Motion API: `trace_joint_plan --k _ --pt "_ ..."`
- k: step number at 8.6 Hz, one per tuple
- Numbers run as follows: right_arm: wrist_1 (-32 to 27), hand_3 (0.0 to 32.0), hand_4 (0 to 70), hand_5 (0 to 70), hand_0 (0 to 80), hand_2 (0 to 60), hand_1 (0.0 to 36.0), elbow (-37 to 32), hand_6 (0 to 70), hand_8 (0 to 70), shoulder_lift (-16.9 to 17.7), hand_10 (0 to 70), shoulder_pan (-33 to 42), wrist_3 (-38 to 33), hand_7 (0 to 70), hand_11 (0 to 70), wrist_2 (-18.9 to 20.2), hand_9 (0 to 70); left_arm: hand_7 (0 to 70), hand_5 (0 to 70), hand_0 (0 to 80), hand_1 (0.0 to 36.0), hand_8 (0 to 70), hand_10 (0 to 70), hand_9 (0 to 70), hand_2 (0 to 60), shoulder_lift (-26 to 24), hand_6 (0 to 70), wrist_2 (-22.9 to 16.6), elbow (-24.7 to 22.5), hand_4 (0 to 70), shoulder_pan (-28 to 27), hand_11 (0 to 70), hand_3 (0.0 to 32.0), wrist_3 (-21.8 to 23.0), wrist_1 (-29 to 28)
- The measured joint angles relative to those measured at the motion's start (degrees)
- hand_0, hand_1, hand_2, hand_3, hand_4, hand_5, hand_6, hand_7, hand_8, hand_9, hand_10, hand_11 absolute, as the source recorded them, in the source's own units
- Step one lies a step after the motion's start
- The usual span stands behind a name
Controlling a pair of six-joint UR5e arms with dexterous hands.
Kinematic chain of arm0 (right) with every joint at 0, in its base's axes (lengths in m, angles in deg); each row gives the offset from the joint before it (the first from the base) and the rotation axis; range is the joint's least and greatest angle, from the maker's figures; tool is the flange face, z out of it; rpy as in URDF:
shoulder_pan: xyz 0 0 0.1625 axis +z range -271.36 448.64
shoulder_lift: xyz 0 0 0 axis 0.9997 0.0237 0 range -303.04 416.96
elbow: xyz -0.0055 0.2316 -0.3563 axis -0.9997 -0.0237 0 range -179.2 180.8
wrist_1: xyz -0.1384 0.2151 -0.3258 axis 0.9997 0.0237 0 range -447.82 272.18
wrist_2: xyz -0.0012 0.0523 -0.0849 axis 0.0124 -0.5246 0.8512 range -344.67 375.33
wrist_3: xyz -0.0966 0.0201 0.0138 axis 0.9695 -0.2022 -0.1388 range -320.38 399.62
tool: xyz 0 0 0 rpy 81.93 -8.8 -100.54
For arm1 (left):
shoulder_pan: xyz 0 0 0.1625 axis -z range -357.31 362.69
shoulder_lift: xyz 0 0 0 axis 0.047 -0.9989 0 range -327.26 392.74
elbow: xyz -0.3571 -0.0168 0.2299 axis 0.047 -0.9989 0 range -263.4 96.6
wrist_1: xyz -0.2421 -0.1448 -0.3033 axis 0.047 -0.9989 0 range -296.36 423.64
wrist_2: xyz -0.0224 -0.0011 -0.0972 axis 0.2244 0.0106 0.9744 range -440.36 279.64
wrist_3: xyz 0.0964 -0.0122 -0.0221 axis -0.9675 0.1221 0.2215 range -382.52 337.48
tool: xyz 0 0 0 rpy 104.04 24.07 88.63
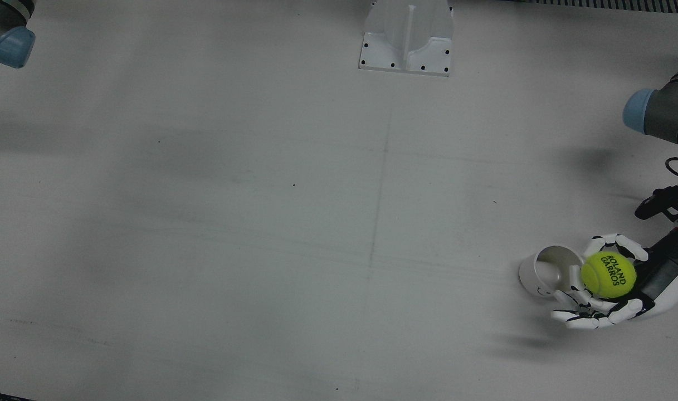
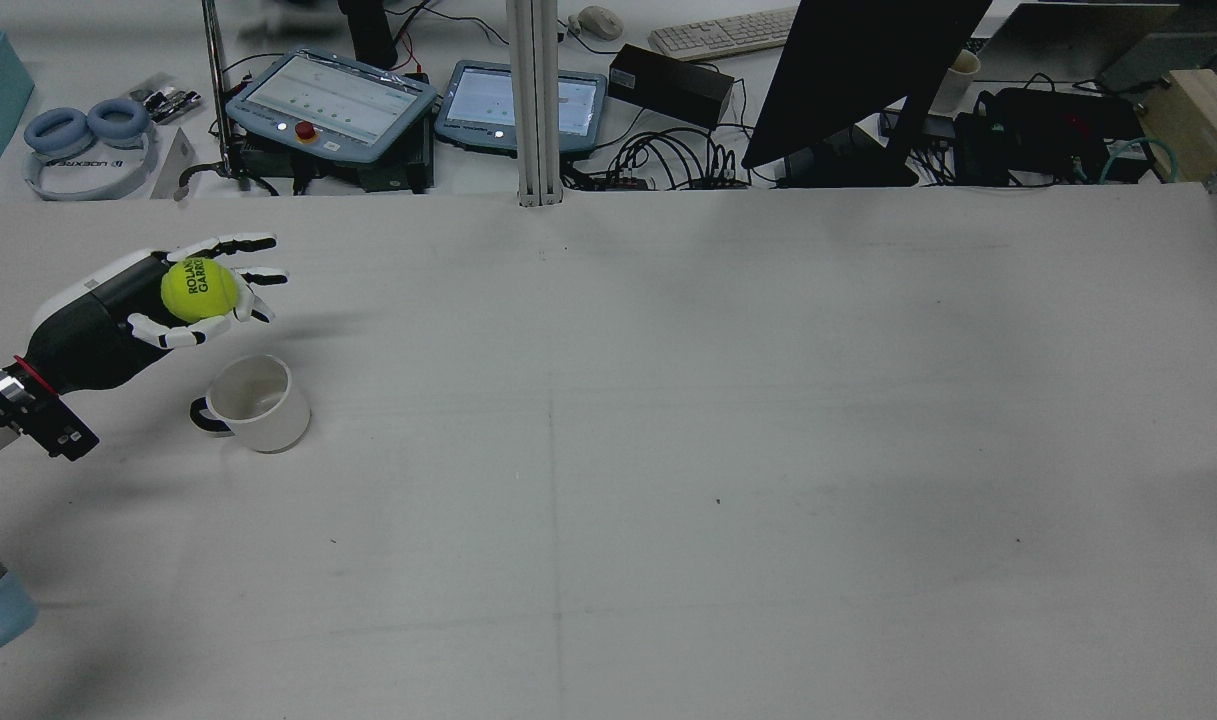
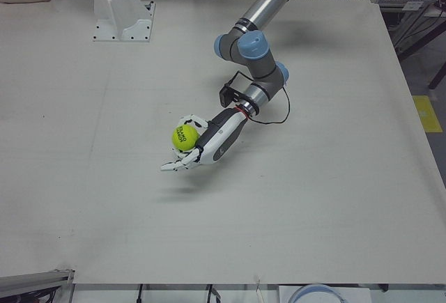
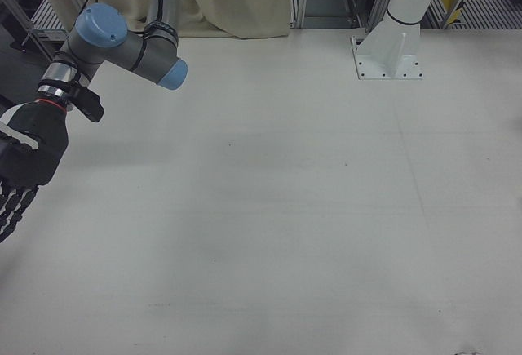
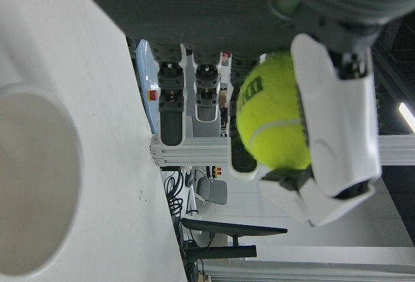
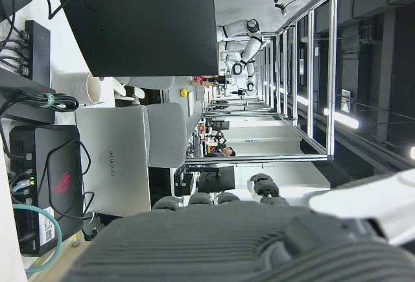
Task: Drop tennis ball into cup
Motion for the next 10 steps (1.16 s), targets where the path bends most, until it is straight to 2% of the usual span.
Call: trace_joint_plan --k 1,2,3,4,5,6,7,8,9,10 --pt "0.0 0.0 0.0 0.0 0.0 0.0 0.0 0.0 0.0 0.0 0.0 0.0 0.0 0.0 0.0 0.0 0.0 0.0 27.1 15.3 54.8 30.1 18.6 24.0 20.7 51.4 0.8 34.0 0.0 0.0 15.0 0.0 37.2 0.0 0.0 -0.7" --pt "-0.1 0.0 0.0 0.0 0.0 0.0 0.0 0.0 0.0 0.0 0.0 0.0 0.0 0.0 0.0 0.0 0.0 0.0 25.9 15.7 53.3 28.9 19.1 24.0 20.1 52.1 1.7 38.2 0.0 0.0 14.6 -0.1 37.2 0.0 -0.1 -1.6" --pt "-0.1 0.0 0.0 0.0 0.0 0.0 0.0 0.0 0.0 0.0 0.0 0.0 0.0 0.0 0.0 0.0 0.0 0.0 25.3 14.0 49.6 24.8 17.9 23.0 19.3 51.7 2.7 35.2 0.0 0.0 14.5 -0.1 35.3 0.0 -0.4 -2.7" --pt "-0.1 0.0 0.0 0.0 0.0 0.0 0.0 0.0 0.0 0.0 0.0 0.0 0.0 0.0 0.0 0.0 0.0 0.0 25.0 14.1 49.5 24.2 18.0 22.2 18.9 50.9 3.3 37.1 0.0 -0.1 15.0 -0.1 34.1 0.0 -0.8 -3.6" --pt "0.0 0.0 0.0 0.0 0.0 0.0 0.0 0.0 0.0 0.0 0.0 0.0 0.0 0.0 0.0 0.0 0.0 0.0 25.7 12.9 49.8 24.5 16.3 21.6 18.4 48.4 3.7 30.6 0.0 -0.2 15.4 -0.2 33.3 0.0 -1.3 -4.1" --pt "0.0 0.0 0.0 0.0 0.0 0.0 0.0 0.0 0.0 0.0 0.0 0.0 0.0 0.0 0.0 0.0 0.0 0.0 25.2 14.0 50.7 25.3 17.0 21.6 18.1 49.1 3.8 35.0 0.0 -0.4 15.2 -0.4 33.3 0.0 -1.6 -4.2" --pt "0.0 0.0 0.0 0.0 0.0 0.0 0.0 0.0 0.0 0.0 0.0 0.0 0.0 0.0 0.0 0.0 0.0 0.0 26.0 13.9 51.4 26.7 16.7 21.5 18.2 50.3 3.8 33.0 0.0 -0.5 15.3 -0.7 33.3 0.0 -1.9 -4.1" --pt "0.0 0.0 0.0 0.0 0.0 0.0 0.0 0.0 0.0 0.0 0.0 0.0 0.0 0.0 0.0 0.0 0.0 0.0 26.0 14.5 52.1 27.2 17.2 21.9 18.4 50.8 3.6 35.3 0.0 -1.0 15.3 -1.3 33.9 0.0 -2.3 -3.5" --pt "0.0 0.0 0.0 0.0 0.0 0.0 0.0 0.0 0.0 0.0 0.0 0.0 0.0 0.0 0.0 0.0 0.0 0.0 25.5 15.7 52.4 27.1 18.7 22.0 18.5 51.2 3.3 41.9 0.0 -1.7 16.1 -1.9 34.1 0.0 -3.1 -2.6" --pt "0.0 0.0 0.0 0.0 0.0 0.0 0.0 0.0 0.0 0.0 0.0 0.0 0.0 0.0 0.0 0.0 0.0 0.0 26.3 15.5 53.0 27.7 18.4 22.3 18.8 50.8 2.9 39.9 0.0 -2.1 16.4 -2.2 34.5 0.0 -3.6 -1.9"
